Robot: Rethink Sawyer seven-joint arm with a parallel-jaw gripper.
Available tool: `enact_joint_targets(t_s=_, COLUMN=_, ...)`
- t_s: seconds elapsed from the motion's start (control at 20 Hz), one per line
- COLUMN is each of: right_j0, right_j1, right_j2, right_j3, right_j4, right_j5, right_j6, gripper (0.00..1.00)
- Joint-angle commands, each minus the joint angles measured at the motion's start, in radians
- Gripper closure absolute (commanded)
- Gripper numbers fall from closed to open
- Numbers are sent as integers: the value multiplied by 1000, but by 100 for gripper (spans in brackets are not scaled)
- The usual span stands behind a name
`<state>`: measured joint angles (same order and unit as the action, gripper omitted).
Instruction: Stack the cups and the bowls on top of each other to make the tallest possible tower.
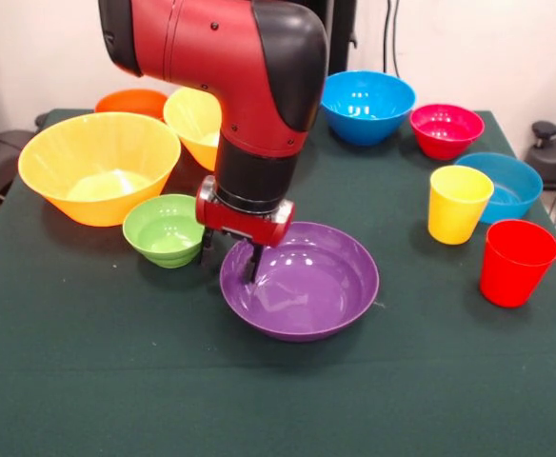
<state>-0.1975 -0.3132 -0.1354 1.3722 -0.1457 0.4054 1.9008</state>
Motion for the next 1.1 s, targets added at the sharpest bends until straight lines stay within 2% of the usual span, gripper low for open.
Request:
enact_joint_targets(t_s=0.05, right_j0=23, right_j1=79, right_j2=89, right_j3=-72, right_j4=6, right_j5=71, right_j6=53, gripper=0)
enact_joint_targets(t_s=1.1, right_j0=50, right_j1=116, right_j2=49, right_j3=-106, right_j4=28, right_j5=38, right_j6=111, gripper=0)
